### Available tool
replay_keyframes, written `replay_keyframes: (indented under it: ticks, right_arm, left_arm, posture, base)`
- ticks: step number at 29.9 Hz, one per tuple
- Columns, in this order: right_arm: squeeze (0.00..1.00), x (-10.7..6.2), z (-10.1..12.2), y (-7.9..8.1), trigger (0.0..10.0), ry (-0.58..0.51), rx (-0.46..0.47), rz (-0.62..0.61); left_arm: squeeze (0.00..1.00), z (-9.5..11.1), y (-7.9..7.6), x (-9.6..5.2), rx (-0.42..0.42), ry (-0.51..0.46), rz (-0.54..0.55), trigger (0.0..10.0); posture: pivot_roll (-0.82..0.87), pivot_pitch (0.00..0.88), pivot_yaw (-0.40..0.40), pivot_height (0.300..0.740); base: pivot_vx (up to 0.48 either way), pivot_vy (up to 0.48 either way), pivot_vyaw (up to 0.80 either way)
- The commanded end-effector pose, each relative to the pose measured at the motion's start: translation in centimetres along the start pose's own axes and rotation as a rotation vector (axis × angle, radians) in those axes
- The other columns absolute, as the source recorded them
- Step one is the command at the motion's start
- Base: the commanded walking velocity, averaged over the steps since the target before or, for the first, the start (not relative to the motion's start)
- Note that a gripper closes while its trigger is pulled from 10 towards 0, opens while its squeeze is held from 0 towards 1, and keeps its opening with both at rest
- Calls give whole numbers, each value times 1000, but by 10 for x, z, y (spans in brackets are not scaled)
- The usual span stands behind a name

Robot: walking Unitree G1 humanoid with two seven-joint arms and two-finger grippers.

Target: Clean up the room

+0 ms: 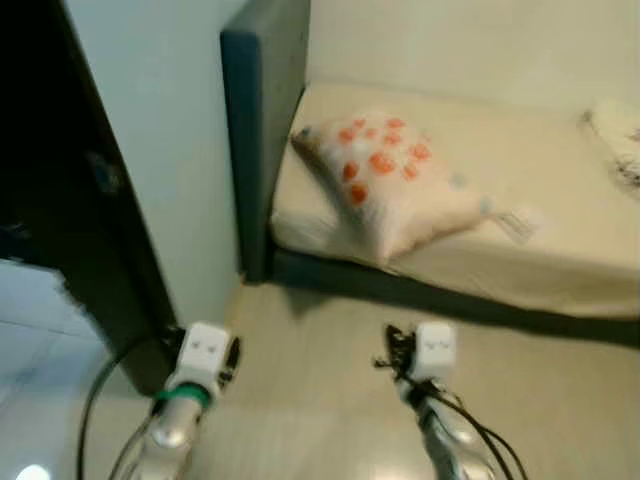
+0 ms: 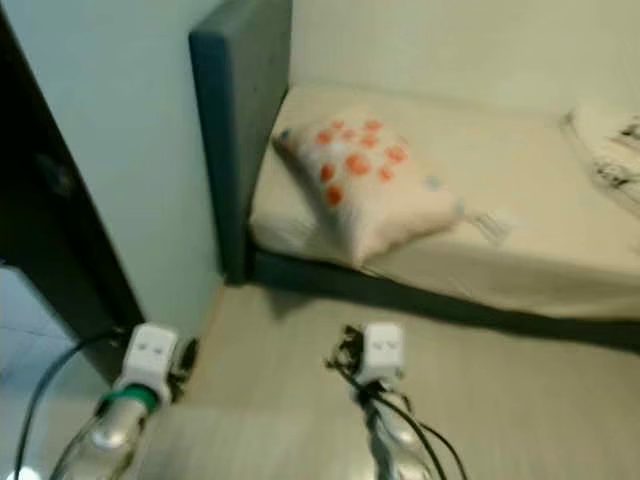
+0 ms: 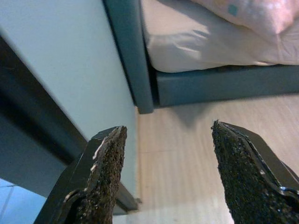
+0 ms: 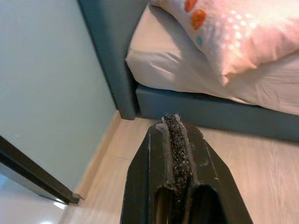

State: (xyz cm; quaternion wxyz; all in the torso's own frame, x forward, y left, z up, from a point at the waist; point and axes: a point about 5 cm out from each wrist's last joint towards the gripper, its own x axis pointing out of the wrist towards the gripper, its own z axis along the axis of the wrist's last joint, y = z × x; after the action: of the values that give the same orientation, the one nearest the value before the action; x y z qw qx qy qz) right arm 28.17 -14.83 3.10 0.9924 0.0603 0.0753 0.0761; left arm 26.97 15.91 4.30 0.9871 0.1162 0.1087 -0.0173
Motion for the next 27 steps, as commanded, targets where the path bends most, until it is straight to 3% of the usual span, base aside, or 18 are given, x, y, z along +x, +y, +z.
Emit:
replay_keyframes:
  ticks: [1,9,20,27]
  right_arm:
    - [0,-4,-6,-3,10000,23,10,-14]
    - [0,-5,-7,-3,10000,24,10,-16]
    - [0,-6,-7,-4,10000,26,8,-13]
    - [0,-6,-1,0,10000,-8,23,19]
  left_arm:
    - [0,-3,-3,-1,7,11,-7,10000]
    - [0,-5,-3,-1,-2,26,4,10000]
    - [0,-6,-6,-2,25,19,-6,10000]
    - [0,-1,0,1,-22,2,7,10000]
  posture:
    - [85,0,-8,740]
    - [84,0,-8,740]
    - [84,1,-13,740]
    - [85,5,-16,740]
  base:
    - [0,-428,0]
    - [0,-394,0]
    - [0,0,0]
    - [0,0,0]
